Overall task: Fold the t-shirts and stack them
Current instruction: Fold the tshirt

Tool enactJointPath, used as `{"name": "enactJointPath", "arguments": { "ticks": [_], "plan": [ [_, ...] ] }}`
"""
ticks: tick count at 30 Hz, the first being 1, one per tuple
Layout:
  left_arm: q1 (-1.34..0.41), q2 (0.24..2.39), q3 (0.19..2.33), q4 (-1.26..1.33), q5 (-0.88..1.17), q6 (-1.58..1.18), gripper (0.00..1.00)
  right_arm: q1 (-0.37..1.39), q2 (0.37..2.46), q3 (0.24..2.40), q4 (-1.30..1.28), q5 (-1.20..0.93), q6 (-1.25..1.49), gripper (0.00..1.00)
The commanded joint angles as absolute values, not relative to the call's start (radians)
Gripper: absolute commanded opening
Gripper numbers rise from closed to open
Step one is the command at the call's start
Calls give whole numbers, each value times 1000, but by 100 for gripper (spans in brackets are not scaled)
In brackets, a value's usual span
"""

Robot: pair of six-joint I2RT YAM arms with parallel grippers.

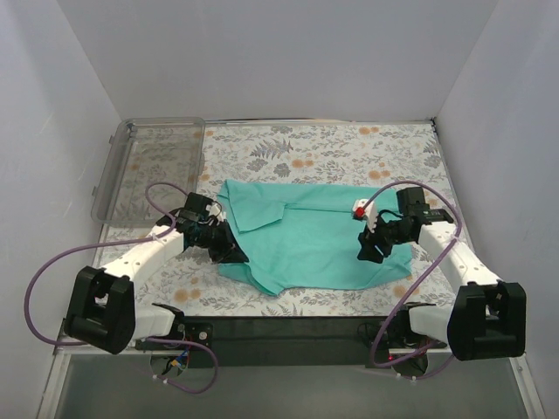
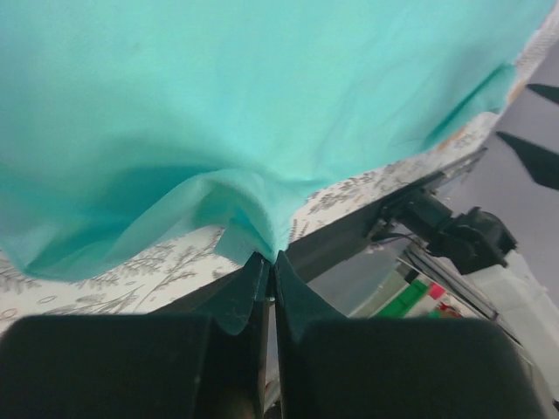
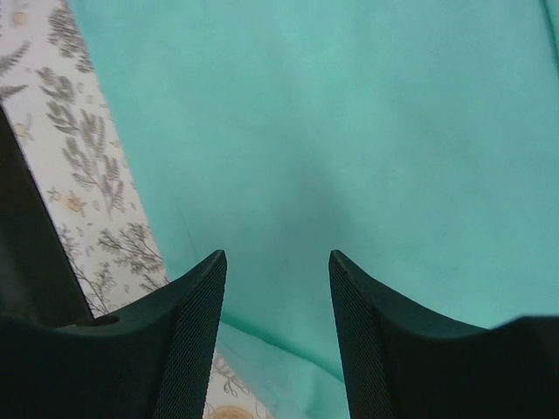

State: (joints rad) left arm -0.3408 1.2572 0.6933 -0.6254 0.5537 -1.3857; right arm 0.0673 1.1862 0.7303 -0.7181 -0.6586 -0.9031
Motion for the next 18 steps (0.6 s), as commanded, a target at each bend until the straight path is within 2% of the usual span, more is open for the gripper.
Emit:
{"name": "enactJointPath", "arguments": {
  "ticks": [1,2,6,10,13,14,18],
  "plan": [
    [-344,1293,741,-534,696,-1448,5,205,1206,810,-772,-755,-977,49],
    [-344,1314,745,-526,712,-1468,5,306,1221,822,-766,-753,-983,49],
    [-341,1342,758,-512,744,-1511,5,529,1282,908,-689,-744,-948,51],
    [-328,1350,752,-517,762,-1563,8,763,1356,1002,-549,-611,-835,55],
    [-313,1361,738,-515,778,-1617,10,895,1405,1028,-421,-487,-712,56],
    [-307,1364,733,-515,785,-1626,11,923,1420,1022,-331,-445,-665,60],
    [-291,1376,732,-499,805,-1657,17,1012,1439,996,-197,-321,-487,63]
  ]
}}
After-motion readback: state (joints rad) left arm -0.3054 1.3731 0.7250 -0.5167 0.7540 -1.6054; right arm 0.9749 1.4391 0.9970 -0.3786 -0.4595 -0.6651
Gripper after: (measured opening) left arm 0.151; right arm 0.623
